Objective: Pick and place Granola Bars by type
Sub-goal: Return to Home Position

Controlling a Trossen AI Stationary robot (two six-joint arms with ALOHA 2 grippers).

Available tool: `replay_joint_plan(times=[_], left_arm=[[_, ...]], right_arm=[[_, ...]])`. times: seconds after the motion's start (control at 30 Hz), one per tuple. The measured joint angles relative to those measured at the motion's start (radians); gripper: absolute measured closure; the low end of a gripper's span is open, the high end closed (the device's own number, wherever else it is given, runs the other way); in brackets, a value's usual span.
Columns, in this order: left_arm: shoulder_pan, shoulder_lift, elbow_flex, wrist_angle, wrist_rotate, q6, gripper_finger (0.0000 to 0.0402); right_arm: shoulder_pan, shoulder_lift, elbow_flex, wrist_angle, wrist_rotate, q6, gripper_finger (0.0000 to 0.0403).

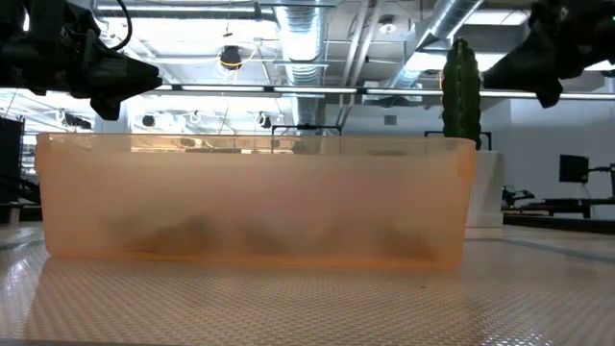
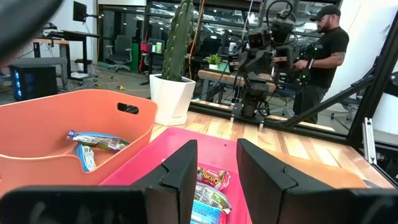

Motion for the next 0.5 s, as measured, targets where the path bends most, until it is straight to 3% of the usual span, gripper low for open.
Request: replay_joint_plan(times=[0.1,0.23,0.5], left_arm=[[0.0,0.0,0.0,0.0,0.0,0.0,0.0297],[0.0,0.0,0.0,0.0,0.0,0.0,0.0297],[0.0,0.0,0.0,0.0,0.0,0.0,0.0297]], right_arm=[[0.029,-0.044,-0.022,0.001,-0.003,-0.113,0.0321],[0.049,-0.1,-0.064,0.001,-0.209,-0.299,0.0321],[0.049,-0.296,-0.223,0.093,-0.48,-0.323,0.0321]])
